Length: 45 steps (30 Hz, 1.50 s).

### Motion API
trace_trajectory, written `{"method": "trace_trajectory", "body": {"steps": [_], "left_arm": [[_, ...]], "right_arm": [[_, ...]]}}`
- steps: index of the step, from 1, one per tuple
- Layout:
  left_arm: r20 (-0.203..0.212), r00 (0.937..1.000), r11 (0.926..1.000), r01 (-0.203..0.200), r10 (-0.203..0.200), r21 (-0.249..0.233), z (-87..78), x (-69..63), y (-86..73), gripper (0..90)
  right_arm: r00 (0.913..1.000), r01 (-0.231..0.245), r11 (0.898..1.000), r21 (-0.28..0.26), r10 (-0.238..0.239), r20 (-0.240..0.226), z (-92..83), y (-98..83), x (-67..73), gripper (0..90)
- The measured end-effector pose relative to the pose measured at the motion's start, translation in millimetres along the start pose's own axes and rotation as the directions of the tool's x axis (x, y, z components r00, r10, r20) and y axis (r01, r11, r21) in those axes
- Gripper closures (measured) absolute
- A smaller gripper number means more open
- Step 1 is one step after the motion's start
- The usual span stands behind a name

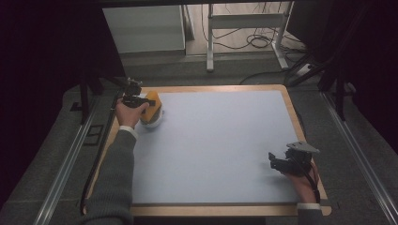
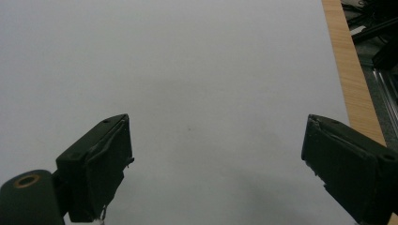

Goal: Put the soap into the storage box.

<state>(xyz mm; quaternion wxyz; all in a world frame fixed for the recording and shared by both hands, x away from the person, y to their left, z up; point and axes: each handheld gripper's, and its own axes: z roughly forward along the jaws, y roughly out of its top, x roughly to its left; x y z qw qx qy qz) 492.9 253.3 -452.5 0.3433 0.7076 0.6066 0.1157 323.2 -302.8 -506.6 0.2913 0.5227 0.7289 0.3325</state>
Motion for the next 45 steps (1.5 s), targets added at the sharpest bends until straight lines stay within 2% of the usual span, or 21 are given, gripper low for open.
{"method": "trace_trajectory", "body": {"steps": [3, 7, 12, 14, 15, 18, 22, 23, 25, 26, 27, 30, 31, 32, 33, 34, 39, 43, 45], "left_arm": [[-0.013, 0.9997, 0.9997, 0.022, -0.022, -0.002, 4.4, 4.5, -0.2, 61.1], [-0.001, 0.9985, 0.9983, 0.055, -0.055, -0.023, 10.6, 9.4, -3.1, 61.1], [-0.010, 0.9980, 0.9980, 0.062, -0.062, -0.014, 19.5, 10.7, -7.4, 59.4], [0.001, 0.9983, 0.9975, 0.058, -0.058, -0.040, 16.9, 12.0, -8.5, 58.6], [0.010, 0.9986, 0.9978, 0.052, -0.051, -0.041, 13.4, 11.8, -7.6, 49.0], [0.008, 0.9987, 0.9970, 0.050, -0.050, -0.058, 6.0, 11.3, -7.0, 37.5], [-0.046, 0.9977, 0.9965, 0.046, -0.050, -0.070, -5.5, 10.0, -6.9, 20.8], [-0.046, 0.9977, 0.9965, 0.046, -0.050, -0.070, -5.5, 10.0, -6.9, 16.7], [-0.005, 0.9981, 0.9928, 0.060, -0.061, -0.104, -16.3, 10.1, -8.0, 16.9], [-0.005, 0.9981, 0.9928, 0.060, -0.061, -0.104, -16.3, 10.1, -8.0, 15.8], [-0.010, 0.9988, 0.9910, 0.045, -0.047, -0.126, -22.7, 9.6, -9.6, 14.9], [0.072, 0.9971, 0.9911, 0.033, -0.024, -0.129, -30.2, 10.0, -13.6, 14.2], [0.093, 0.9956, 0.9932, -0.002, 0.012, -0.116, -31.1, 8.6, -15.5, 14.4], [0.101, 0.9927, 0.9937, -0.056, 0.066, -0.097, -31.3, 6.1, -18.1, 15.7], [0.086, 0.9903, 0.9906, -0.101, 0.109, -0.092, -31.9, 3.2, -21.3, 15.4], [0.068, 0.9890, 0.9867, -0.124, 0.132, -0.105, -33.8, 0.9, -24.5, 16.5], [0.132, 0.9797, 0.9790, -0.130, 0.151, -0.157, -44.5, -2.6, -38.2, 19.0], [0.166, 0.9681, 0.9752, -0.164, 0.188, -0.149, -51.8, -13.0, -50.7, 21.8], [0.177, 0.9656, 0.9748, -0.164, 0.190, -0.151, -53.6, -16.1, -55.0, 21.6]], "right_arm": [[1.0000, -0.002, 1.000, 0.002, 0.002, 0.002, 0.5, -0.6, -1.3, 9.0], [1.0000, 0.001, 1.000, 0.002, -0.001, 0.004, 0.7, -0.8, -1.2, 9.0], [0.9999, 0.002, 1.000, -0.004, -0.002, 0.012, -0.1, -0.5, -0.9, 9.0], [0.9999, 0.004, 1.000, -0.003, -0.004, 0.013, -0.1, -0.6, -0.9, 9.0], [0.9999, 0.001, 1.000, -0.003, -0.001, 0.014, 0.7, -0.7, -0.6, 9.1], [0.9999, 0.007, 1.000, 0.001, -0.007, 0.008, 1.6, -1.0, 0.7, 9.0], [0.9999, 0.007, 1.000, -0.002, -0.007, 0.011, 0.7, -0.6, 0.9, 9.0], [0.9999, 0.006, 1.000, -0.005, -0.006, 0.014, 0.5, -0.6, 0.6, 9.0], [0.9998, 0.005, 1.000, -0.010, -0.004, 0.017, 0.2, -0.6, 0.2, 9.0], [0.9998, 0.005, 1.000, -0.010, -0.004, 0.017, 0.2, -0.6, 0.2, 9.0], [0.9998, 0.005, 1.000, -0.010, -0.005, 0.017, 0.2, -0.6, 0.4, 9.1], [0.9998, 0.008, 1.000, -0.011, -0.007, 0.017, 0.3, -0.6, 1.0, 9.0], [0.9998, 0.008, 1.000, -0.011, -0.008, 0.017, 0.3, -0.6, 1.1, 9.0], [0.9998, 0.009, 1.000, -0.011, -0.009, 0.017, 0.1, -0.6, 1.1, 9.0], [0.9997, 0.011, 1.000, -0.015, -0.010, 0.021, 0.0, -0.5, 1.3, 9.0], [0.9996, 0.013, 1.000, -0.018, -0.013, 0.024, -0.2, -0.4, 1.6, 9.0], [0.9996, 0.012, 1.000, -0.024, -0.011, 0.026, -0.9, 0.1, 2.2, 9.0], [0.9996, 0.014, 1.000, -0.025, -0.013, 0.025, -1.1, 0.3, 2.9, 9.0], [0.9996, 0.014, 1.000, -0.025, -0.014, 0.026, -1.0, 0.3, 3.1, 9.0]]}}
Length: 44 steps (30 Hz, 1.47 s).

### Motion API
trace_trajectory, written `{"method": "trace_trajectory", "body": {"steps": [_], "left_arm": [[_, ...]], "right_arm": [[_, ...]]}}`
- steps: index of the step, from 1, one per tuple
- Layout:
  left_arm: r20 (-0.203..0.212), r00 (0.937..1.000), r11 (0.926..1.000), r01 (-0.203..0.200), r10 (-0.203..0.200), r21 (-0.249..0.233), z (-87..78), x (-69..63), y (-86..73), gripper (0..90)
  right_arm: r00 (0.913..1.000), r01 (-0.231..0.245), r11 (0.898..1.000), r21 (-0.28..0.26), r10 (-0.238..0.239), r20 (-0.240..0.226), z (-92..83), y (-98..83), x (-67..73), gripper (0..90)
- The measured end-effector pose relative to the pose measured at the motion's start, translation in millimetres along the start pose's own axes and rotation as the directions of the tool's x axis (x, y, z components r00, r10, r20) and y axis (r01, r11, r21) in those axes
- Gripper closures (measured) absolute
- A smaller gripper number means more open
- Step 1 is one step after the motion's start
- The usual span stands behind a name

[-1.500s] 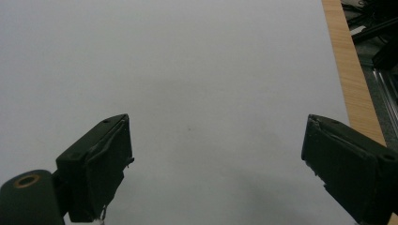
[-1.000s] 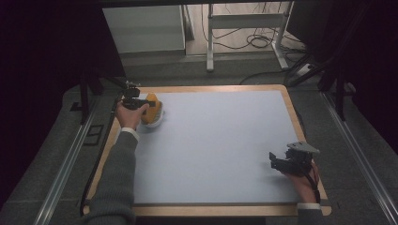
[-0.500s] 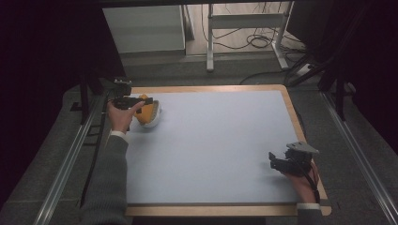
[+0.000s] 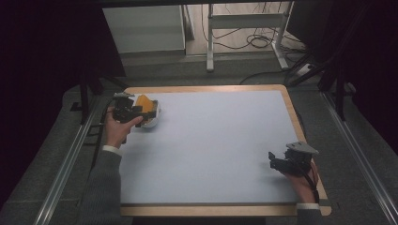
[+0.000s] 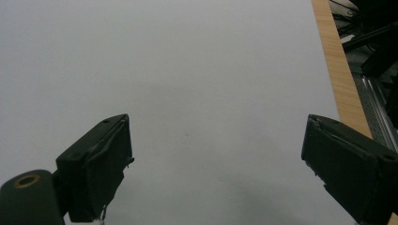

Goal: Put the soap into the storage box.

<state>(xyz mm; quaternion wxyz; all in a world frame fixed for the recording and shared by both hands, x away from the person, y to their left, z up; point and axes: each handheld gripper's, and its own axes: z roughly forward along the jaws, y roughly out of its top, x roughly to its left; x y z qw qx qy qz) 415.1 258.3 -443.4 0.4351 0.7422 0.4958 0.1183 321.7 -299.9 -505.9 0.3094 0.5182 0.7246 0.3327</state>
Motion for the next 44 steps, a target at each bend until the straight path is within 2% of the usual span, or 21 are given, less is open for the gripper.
{"method": "trace_trajectory", "body": {"steps": [4, 6, 7, 10, 14, 16, 21, 24, 31, 36, 44], "left_arm": [[0.034, 0.9991, 0.9997, -0.024, 0.024, 0.010, -1.0, -14.4, -12.4, 22.5], [0.035, 0.9990, 0.9995, -0.028, 0.028, 0.017, 0.2, -17.4, -14.5, 20.6], [0.032, 0.9987, 0.9986, -0.042, 0.041, 0.033, 2.1, -23.2, -19.3, 19.7], [0.043, 0.9985, 0.9990, -0.036, 0.035, 0.025, 2.2, -30.5, -29.8, 19.5], [0.026, 0.9977, 0.9974, -0.063, 0.062, 0.035, -0.2, -37.1, -44.3, 19.2], [0.040, 0.9980, 0.9986, -0.050, 0.049, 0.020, -3.4, -38.4, -53.8, 18.8], [0.069, 0.9960, 0.9982, -0.058, 0.056, 0.016, -7.5, -44.3, -77.8, 18.1], [0.089, 0.9945, 0.9984, -0.057, 0.056, 0.009, -9.2, -47.4, -87.0, 18.2], [0.083, 0.9944, 0.9975, -0.067, 0.065, 0.023, -6.8, -53.1, -96.8, 18.7], [0.057, 0.9949, 0.9959, -0.085, 0.083, 0.030, -7.1, -55.9, -96.9, 19.5], [0.053, 0.9962, 0.9965, -0.071, 0.069, 0.043, -7.5, -54.8, -98.5, 18.6]], "right_arm": [[1.0000, 0.009, 1.000, -0.001, -0.009, 0.000, -0.1, 0.4, 1.7, 9.0], [1.0000, 0.009, 1.000, -0.002, -0.009, 0.001, -0.2, 0.5, 1.9, 9.0], [1.0000, 0.010, 1.000, -0.002, -0.010, 0.000, -0.7, 0.6, 2.2, 9.0], [1.0000, 0.007, 1.000, -0.008, -0.007, 0.001, -1.4, 0.7, 1.8, 9.0], [1.0000, 0.006, 1.000, -0.008, -0.006, 0.003, -1.3, 0.6, 1.4, 9.0], [0.9999, 0.012, 1.000, -0.009, -0.012, -0.002, -1.6, 0.8, 2.3, 9.0], [0.9998, 0.021, 1.000, -0.011, -0.021, -0.004, -1.5, 1.2, 3.9, 9.0], [0.9996, 0.027, 1.000, -0.008, -0.027, -0.004, -1.2, 1.1, 4.9, 9.0], [0.9996, 0.028, 0.999, -0.014, -0.028, -0.001, -1.6, 1.3, 5.2, 9.1], [0.9993, 0.038, 0.999, -0.025, -0.038, -0.006, -2.5, 1.9, 6.2, 9.0], [0.9982, 0.050, 0.998, -0.049, -0.051, -0.029, -4.1, 3.4, 8.1, 9.1]]}}
